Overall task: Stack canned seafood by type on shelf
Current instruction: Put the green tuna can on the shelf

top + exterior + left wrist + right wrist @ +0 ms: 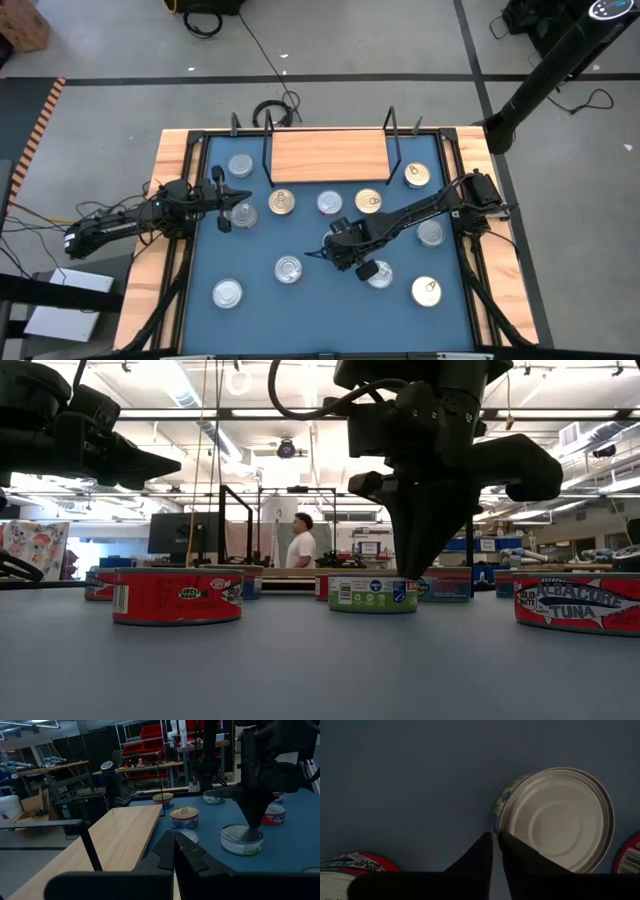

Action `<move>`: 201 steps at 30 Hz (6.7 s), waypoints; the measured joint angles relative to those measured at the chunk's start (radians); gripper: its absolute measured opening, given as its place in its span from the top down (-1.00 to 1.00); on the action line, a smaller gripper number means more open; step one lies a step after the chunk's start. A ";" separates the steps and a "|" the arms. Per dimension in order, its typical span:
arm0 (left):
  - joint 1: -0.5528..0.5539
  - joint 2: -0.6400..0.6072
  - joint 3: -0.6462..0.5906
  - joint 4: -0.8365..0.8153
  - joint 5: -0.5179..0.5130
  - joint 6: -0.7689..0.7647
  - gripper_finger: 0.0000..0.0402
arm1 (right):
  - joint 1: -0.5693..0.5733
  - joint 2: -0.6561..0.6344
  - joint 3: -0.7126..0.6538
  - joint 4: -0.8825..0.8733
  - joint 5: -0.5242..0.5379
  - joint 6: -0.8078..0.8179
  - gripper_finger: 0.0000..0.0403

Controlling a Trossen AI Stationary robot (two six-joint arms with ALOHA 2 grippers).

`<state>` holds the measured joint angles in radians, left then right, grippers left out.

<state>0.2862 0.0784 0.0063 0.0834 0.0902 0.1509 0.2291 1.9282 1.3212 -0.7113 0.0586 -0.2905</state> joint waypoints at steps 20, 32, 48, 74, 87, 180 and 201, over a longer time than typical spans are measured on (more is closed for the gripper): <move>0.000 0.000 0.000 0.000 0.000 -0.001 0.97 | -0.021 -0.004 -0.005 0.023 -0.014 0.023 0.98; 0.000 0.000 0.000 0.000 0.000 -0.002 0.97 | -0.103 -0.097 -0.006 0.033 -0.114 0.195 1.00; 0.000 0.000 0.000 0.000 0.000 -0.007 0.97 | -0.254 -0.198 -0.001 0.076 -0.364 0.566 0.97; 0.000 0.008 0.000 -0.004 -0.009 -0.016 0.97 | -0.308 -0.047 -0.071 0.038 -0.243 0.639 0.85; 0.000 0.009 0.000 0.000 -0.009 -0.012 0.97 | -0.313 -0.061 -0.044 0.006 -0.238 0.702 0.49; 0.000 0.010 0.000 -0.001 -0.007 -0.024 0.97 | -0.427 -0.065 -0.134 0.026 -0.285 0.556 0.61; 0.000 0.010 0.000 -0.001 -0.007 -0.024 0.97 | -0.379 -0.066 -0.219 0.167 -0.250 0.608 0.54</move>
<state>0.2860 0.0883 0.0063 0.0826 0.0830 0.1265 -0.1504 1.8617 1.1022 -0.5447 -0.1918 0.3175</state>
